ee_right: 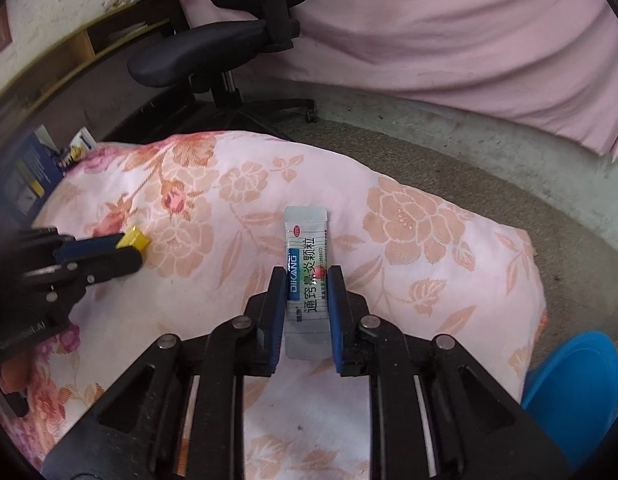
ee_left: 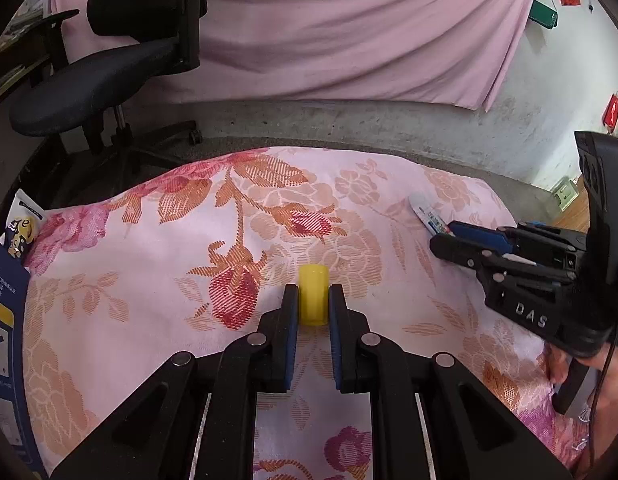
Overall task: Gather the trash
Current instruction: 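Grasp the yellow cylinder with the left tool while the right tool grasps the white medicine packet, then carry yellow cylinder and white packet over the blue bucket and open both tools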
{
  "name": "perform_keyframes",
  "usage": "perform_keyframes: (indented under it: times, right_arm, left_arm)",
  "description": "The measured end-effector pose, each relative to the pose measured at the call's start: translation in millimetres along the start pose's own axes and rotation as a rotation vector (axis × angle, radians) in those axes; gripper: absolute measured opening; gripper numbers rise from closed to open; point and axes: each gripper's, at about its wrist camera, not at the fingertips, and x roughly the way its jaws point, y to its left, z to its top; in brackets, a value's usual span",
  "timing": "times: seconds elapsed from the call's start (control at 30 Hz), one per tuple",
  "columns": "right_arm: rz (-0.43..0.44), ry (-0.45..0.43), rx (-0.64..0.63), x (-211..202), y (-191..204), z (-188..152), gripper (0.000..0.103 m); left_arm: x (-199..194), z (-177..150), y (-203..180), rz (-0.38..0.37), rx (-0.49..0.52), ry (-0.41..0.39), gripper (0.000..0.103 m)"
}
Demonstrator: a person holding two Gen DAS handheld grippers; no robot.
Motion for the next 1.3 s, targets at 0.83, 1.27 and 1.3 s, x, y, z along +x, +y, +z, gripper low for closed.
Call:
perform_keyframes:
  times: [0.83, 1.27, 1.3]
  right_arm:
    - [-0.436, -0.84, 0.26, -259, -7, -114, 0.048]
    - [-0.578, -0.907, 0.35, -294, -47, -168, 0.048]
    - [-0.582, -0.901, 0.363, -295, -52, -172, 0.048]
  left_arm:
    - [-157, -19, -131, -0.227, 0.239, -0.683, 0.012]
    - [-153, -20, -240, -0.315, 0.42, -0.749, 0.012]
    - [-149, -21, -248, -0.32, 0.431, -0.74, 0.012]
